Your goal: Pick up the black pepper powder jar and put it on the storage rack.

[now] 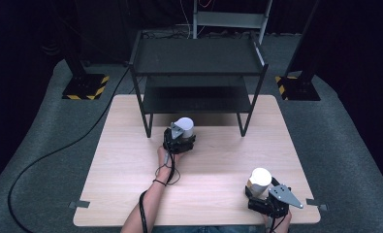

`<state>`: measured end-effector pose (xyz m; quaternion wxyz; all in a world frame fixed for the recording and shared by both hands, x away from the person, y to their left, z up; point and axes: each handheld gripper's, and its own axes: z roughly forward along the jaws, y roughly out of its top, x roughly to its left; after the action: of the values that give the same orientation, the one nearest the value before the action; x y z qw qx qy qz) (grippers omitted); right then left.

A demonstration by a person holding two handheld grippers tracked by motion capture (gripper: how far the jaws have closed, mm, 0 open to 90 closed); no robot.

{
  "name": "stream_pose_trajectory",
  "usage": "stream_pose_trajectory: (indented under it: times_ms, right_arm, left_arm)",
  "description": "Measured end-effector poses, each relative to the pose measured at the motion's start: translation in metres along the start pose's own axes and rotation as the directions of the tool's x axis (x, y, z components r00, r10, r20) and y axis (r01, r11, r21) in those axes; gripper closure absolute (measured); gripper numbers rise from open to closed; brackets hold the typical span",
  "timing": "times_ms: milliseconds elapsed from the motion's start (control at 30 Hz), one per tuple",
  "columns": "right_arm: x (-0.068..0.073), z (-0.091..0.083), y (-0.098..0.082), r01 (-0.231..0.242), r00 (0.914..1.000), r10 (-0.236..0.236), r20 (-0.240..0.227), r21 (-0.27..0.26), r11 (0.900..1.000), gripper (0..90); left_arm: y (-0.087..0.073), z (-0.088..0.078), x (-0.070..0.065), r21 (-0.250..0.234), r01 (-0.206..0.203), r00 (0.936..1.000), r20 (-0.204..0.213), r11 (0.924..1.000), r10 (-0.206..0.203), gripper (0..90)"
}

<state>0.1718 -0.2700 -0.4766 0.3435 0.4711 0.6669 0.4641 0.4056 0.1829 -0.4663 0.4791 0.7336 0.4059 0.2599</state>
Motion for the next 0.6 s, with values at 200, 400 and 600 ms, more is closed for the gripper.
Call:
stream_pose_trajectory:
  times_ms: [200,400,600]
  right_arm:
    - [-0.001,0.000,-0.001,-0.002,1.0000,0.002,-0.008,-0.004,1.000,0.0]
    - [-0.003,0.000,-0.001,-0.005,0.9999,0.005,-0.012,-0.009,1.000,0.0]
    - [-0.003,-0.001,-0.002,-0.005,0.9998,0.004,-0.017,-0.010,1.000,0.0]
  left_arm:
    - [0.001,-0.005,-0.002,0.001,0.011,0.9999,-0.009,0.9999,-0.011,30.5]
    - [0.004,-0.012,-0.003,0.003,0.012,0.9999,-0.005,0.9999,-0.012,30.5]
    - [0.010,-0.019,-0.004,-0.001,0.006,1.0000,0.002,1.0000,-0.006,30.5]
